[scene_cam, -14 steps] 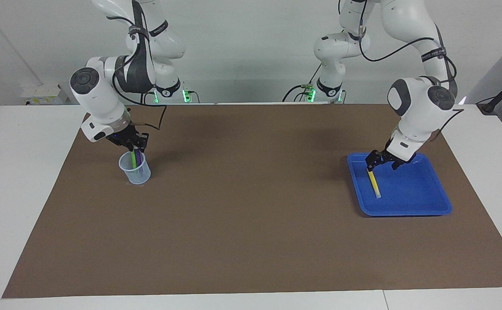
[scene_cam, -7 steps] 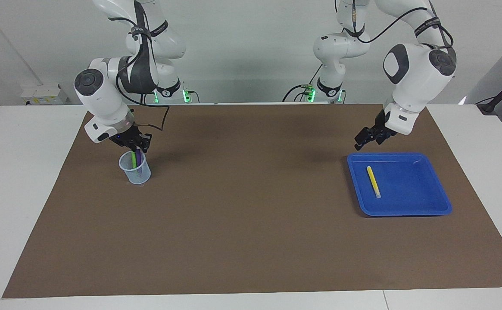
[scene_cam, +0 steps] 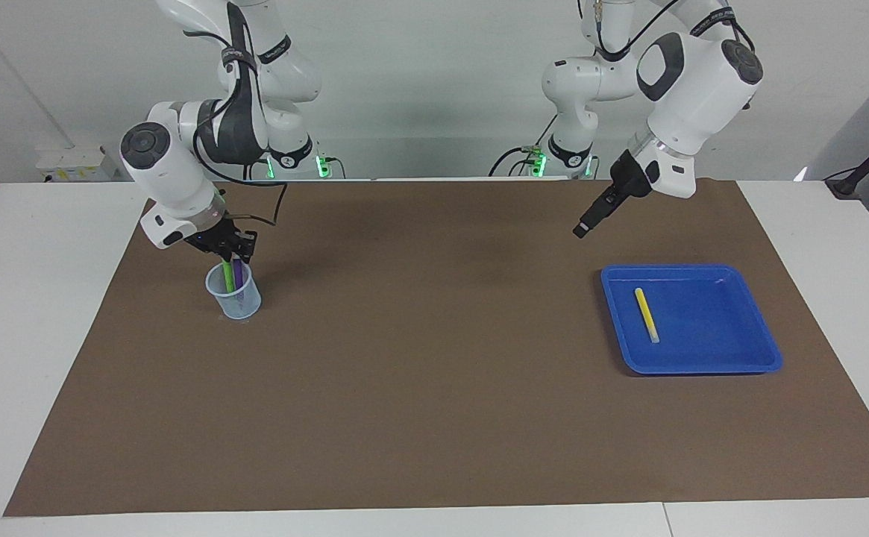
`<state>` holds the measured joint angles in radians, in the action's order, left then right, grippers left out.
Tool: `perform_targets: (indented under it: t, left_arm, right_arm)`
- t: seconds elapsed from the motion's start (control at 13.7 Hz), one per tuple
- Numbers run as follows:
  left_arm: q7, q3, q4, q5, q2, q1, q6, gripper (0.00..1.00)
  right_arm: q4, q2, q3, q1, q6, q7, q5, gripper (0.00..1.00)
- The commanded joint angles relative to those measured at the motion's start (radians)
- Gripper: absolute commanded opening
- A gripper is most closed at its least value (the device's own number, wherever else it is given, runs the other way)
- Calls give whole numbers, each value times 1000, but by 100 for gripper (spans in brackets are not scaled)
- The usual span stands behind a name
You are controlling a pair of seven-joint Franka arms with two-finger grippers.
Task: Right arm passes pens to left for tray arrangement
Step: 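Raise the left gripper while the right gripper grasps the purple pen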
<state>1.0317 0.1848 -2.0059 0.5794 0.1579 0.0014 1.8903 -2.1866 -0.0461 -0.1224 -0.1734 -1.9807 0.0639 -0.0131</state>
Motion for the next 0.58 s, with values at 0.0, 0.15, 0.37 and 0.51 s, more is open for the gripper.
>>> perform_targets:
  t: [0.0,0.15,0.37,0.51]
  left_arm:
    - [187,-7,4,124,11,-5,-7,100]
    - [238,-10,-10,233,14,6,-2,100]
    - [306,-10,-14,269,20,8,7,100]
    - [335,-10,-14,269,20,2,9,100]
  right_arm:
    - [-19,-5,-8,-14,-7,-27,-1,43]
    - [-33,-9,-8,-14,-9,-26,-1,43]
    - [-32,-9,-8,-14,-10,-27,-1,42]
    - [-32,-9,-8,-15,-10,-51,-1,34]
